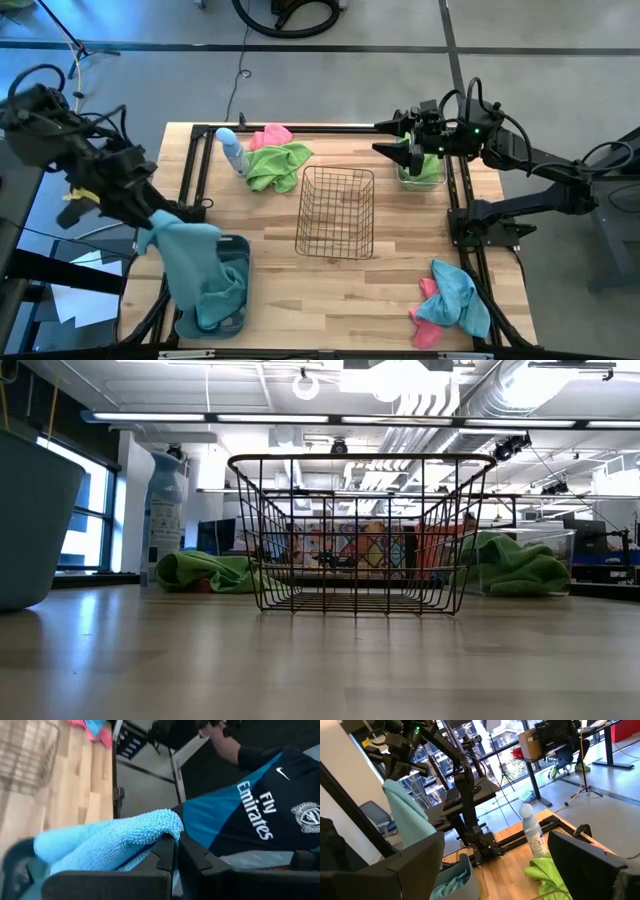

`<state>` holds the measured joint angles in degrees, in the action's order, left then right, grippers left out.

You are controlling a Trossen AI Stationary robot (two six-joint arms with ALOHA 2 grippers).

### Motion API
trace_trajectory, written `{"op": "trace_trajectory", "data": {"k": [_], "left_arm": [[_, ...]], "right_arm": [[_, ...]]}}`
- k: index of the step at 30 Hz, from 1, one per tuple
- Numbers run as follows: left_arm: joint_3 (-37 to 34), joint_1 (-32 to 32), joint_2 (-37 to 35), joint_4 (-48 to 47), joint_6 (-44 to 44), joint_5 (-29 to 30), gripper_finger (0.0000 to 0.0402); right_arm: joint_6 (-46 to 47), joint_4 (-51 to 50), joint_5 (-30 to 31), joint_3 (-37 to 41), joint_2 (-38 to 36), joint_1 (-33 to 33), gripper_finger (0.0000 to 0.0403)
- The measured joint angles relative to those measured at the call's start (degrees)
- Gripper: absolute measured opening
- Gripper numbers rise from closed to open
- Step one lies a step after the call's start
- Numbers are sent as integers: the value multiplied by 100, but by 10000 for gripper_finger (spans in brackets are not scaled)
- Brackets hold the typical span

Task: Sort microfiber towel by color & place in baskets
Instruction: Put the top blue microfiber cloth into the blue bin

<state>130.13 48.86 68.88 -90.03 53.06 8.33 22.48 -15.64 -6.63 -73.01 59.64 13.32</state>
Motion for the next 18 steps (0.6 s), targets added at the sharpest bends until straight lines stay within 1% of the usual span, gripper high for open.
{"op": "trace_trajectory", "data": {"k": [4, 9, 13, 16, 18], "left_arm": [[0, 0, 118, -1, -386, 100, 0], [-11, 0, 465, -1, -870, 104, 0], [-7, -2, 745, 1, -962, 85, 0], [-10, 15, 955, 4, -963, -162, 0], [-13, 92, 1021, 6, -898, -204, 0]], "right_arm": [[1, 0, 22, 0, 0, 0, 353], [2, 0, 24, 0, 0, 0, 353], [2, 0, 26, 0, 0, 0, 353], [0, 0, 26, 0, 0, 0, 353], [2, 0, 26, 0, 0, 0, 353]]}}
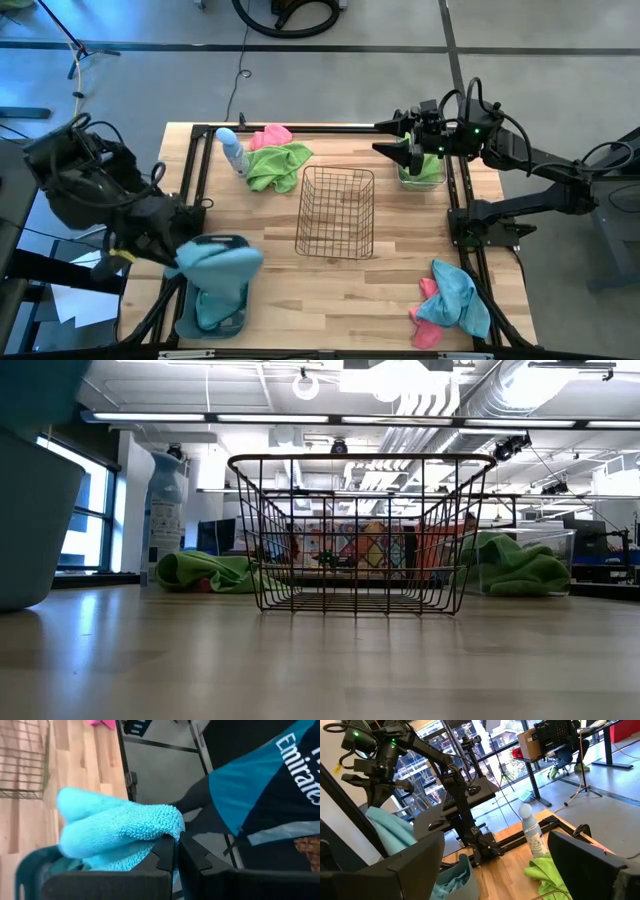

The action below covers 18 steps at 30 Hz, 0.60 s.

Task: Sort microfiber towel by color & place in baskets
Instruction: Put the top blue microfiber cloth into the blue bin

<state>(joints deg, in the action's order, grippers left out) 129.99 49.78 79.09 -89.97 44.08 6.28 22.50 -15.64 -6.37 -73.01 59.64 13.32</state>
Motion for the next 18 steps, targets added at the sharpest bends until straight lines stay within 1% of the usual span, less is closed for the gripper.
{"op": "trace_trajectory", "data": {"k": [3, 6, 12, 18], "left_arm": [[3, 173, 4, -2, 220, 100, 0], [-222, 366, -42, 2, 553, 283, 0], [-1131, 684, -398, -3, 1091, 336, 0], [-2036, 691, -833, -3, 894, 905, 0]], "right_arm": [[20, 0, -2, 0, 0, 0, 353], [20, 0, -23, 0, 0, 0, 353], [20, -2, -29, 0, 0, 0, 353], [8, -25, -57, 0, 0, 0, 353]]}}
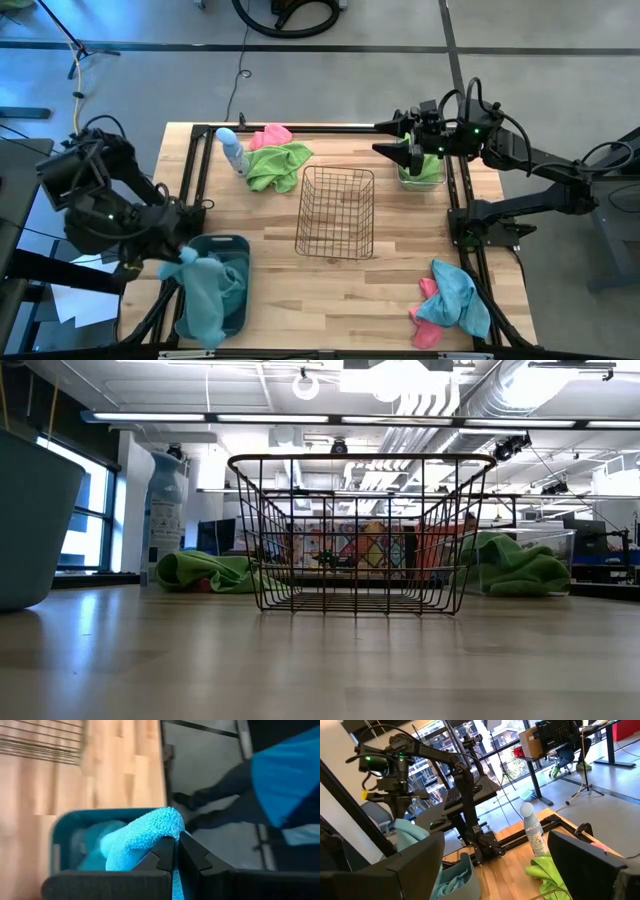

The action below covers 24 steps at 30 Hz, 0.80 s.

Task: Sort microfiber towel by color & place in baskets
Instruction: Put the top blue microfiber cloth into the blue bin

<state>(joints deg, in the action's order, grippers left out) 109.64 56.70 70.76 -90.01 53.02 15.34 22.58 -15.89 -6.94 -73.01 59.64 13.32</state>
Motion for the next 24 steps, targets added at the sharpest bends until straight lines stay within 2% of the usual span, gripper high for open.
{"op": "trace_trajectory", "data": {"k": [9, 12, 15, 17, 24], "left_arm": [[-1347, -47, -576, 6, -264, 727, 0], [-1798, -47, -681, 2, -25, 683, 0], [-2229, -15, -690, 104, 387, 259, 0], [-2573, 42, -690, 498, 531, 76, 0], [-3815, 165, -681, 2730, 503, 53, 0]], "right_arm": [[-8, -185, 2, 0, 2, 0, 353], [-8, -185, 4, 0, 2, 0, 353], [7, -185, 4, 0, 2, 0, 353], [0, -185, 5, 0, 2, 0, 353], [-8, -185, 8, 0, 2, 0, 353]]}}
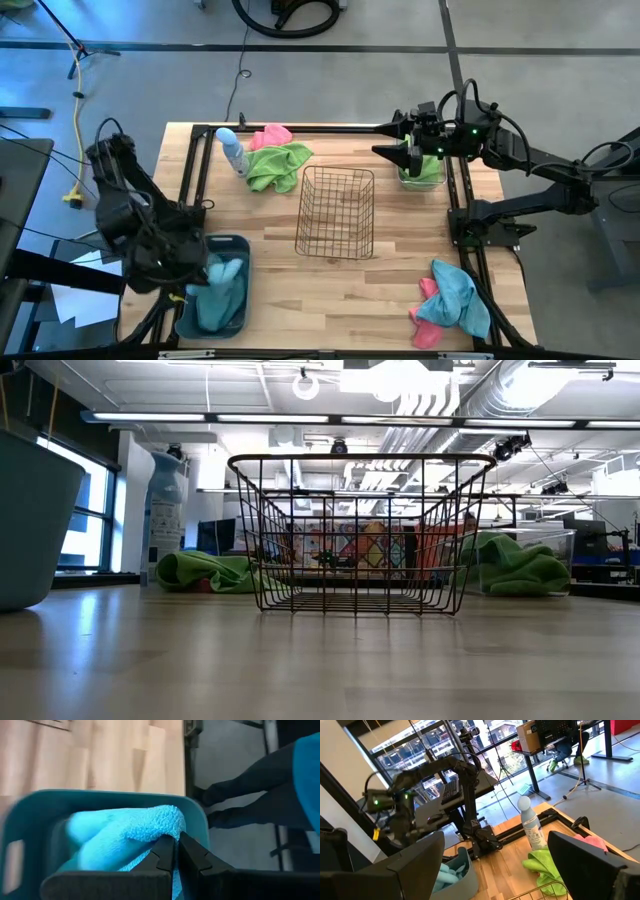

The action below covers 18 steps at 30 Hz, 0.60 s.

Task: Sort microfiber towel by color & place in baskets
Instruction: Put the top blue microfiber cloth into the blue bin

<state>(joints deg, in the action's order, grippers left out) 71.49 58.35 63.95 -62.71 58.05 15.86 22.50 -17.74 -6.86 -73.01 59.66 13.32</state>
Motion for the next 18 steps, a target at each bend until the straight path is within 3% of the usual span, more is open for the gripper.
{"op": "trace_trajectory", "data": {"k": [3, 9, 18], "left_arm": [[-473, 0, 55, 452, 24, -39, 0], [-1087, -7, 285, 430, -123, -33, 0], [-1515, -127, 764, 682, 122, -141, 0]], "right_arm": [[0, -2, 1, 0, 0, 0, 353], [17, -4, 3, 0, 0, 0, 353], [-37, -118, 27, 0, 0, 0, 353]]}}
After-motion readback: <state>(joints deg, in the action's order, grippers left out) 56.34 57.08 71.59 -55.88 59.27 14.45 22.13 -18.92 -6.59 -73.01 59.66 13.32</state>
